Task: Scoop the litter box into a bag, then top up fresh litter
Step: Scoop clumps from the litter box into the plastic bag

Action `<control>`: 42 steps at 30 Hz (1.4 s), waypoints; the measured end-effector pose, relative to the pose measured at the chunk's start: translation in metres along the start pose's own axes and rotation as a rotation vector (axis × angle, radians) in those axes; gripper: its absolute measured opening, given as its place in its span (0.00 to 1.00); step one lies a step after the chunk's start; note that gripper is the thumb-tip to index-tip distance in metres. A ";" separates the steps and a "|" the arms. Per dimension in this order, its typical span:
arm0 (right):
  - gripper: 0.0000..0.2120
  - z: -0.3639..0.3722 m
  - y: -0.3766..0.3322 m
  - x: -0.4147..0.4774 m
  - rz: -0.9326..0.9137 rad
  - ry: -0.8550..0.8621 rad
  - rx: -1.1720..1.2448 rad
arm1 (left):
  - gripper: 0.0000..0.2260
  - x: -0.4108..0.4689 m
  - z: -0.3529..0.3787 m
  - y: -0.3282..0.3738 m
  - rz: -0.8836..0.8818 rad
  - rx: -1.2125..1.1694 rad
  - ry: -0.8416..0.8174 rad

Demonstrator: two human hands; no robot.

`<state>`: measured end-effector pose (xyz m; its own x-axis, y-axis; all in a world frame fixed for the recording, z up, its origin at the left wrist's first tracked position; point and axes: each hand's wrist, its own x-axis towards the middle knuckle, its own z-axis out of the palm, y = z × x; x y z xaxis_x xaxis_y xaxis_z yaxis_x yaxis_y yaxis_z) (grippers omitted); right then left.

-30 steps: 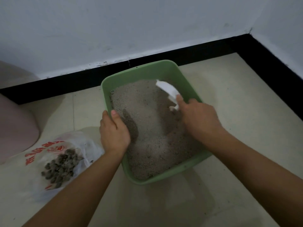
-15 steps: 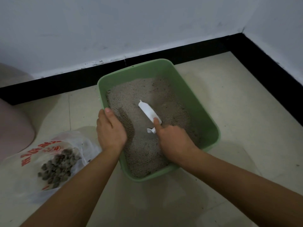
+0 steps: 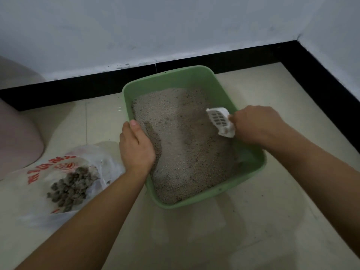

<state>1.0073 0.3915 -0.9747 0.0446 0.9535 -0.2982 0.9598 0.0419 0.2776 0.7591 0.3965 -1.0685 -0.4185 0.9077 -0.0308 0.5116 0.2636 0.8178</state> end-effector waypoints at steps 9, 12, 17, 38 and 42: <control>0.09 0.003 0.030 -0.003 -0.133 -0.706 0.617 | 0.26 0.000 0.000 0.000 -0.016 0.002 -0.015; 0.10 0.006 0.029 -0.002 -0.110 -0.774 0.743 | 0.25 -0.001 0.000 0.001 -0.051 0.021 -0.019; 0.09 0.023 0.024 -0.005 0.001 -0.857 0.969 | 0.24 -0.004 -0.002 0.003 -0.099 0.024 -0.021; 0.12 0.054 -0.043 -0.035 0.063 -0.817 1.386 | 0.26 -0.004 0.007 0.004 -0.200 -0.232 0.006; 0.13 0.054 -0.065 -0.048 0.201 -0.795 1.553 | 0.26 -0.005 0.007 0.005 -0.214 -0.289 0.004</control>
<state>0.9574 0.3272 -1.0280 -0.1579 0.5233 -0.8374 0.2538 -0.7980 -0.5466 0.7683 0.3957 -1.0684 -0.4967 0.8405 -0.2165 0.1796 0.3436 0.9218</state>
